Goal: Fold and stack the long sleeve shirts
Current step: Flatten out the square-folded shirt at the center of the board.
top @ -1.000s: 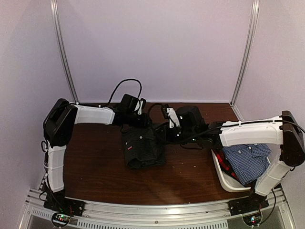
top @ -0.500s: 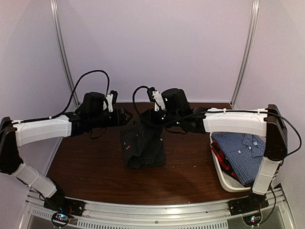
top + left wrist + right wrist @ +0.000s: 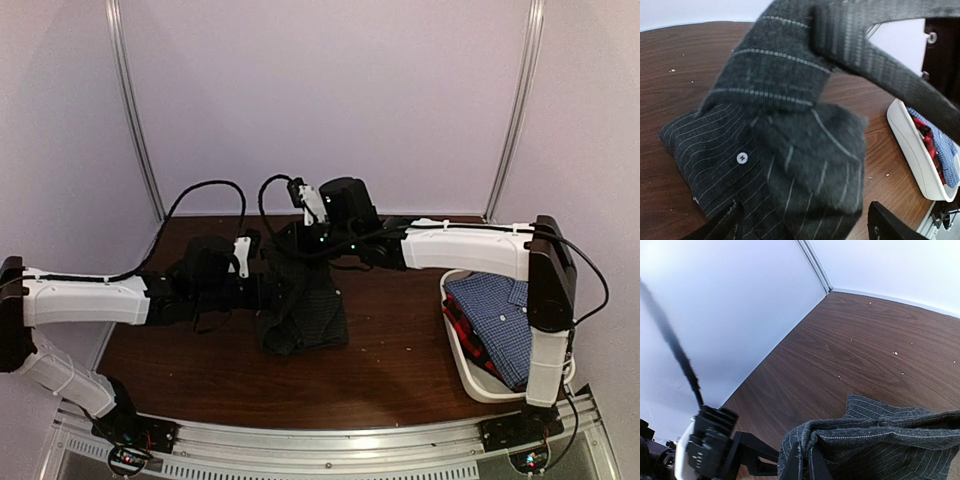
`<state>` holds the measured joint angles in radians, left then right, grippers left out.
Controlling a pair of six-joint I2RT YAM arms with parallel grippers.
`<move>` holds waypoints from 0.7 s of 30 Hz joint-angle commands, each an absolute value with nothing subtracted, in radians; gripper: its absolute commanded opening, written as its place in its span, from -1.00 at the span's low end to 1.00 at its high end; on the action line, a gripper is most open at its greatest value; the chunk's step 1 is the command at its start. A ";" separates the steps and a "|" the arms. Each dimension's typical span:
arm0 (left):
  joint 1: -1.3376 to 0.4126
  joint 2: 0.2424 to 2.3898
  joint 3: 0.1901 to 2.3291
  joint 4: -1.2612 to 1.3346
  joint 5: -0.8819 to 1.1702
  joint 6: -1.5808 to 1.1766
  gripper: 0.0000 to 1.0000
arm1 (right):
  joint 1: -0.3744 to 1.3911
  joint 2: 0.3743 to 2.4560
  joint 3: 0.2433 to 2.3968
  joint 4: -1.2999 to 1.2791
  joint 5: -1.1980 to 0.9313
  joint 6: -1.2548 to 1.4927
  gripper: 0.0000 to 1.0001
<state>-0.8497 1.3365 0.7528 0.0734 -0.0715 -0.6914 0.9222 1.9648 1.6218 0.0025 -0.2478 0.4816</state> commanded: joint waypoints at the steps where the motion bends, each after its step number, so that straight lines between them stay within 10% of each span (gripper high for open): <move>1: -0.857 1.432 0.834 0.104 -0.149 -0.711 0.72 | 0.917 1.971 1.655 0.007 -0.283 0.497 -1.00; 7: -0.855 1.485 0.870 0.030 -0.312 -0.806 0.08 | 0.912 1.948 1.636 -0.043 -0.260 0.462 -0.95; 15: -0.796 1.444 0.808 -0.107 -0.456 -0.926 -0.84 | 0.824 1.824 1.441 -0.056 -0.221 0.412 0.23; 21: -0.732 1.354 0.700 -0.142 -0.495 -1.015 -1.00 | 0.756 1.823 1.320 -0.085 -0.179 0.348 0.53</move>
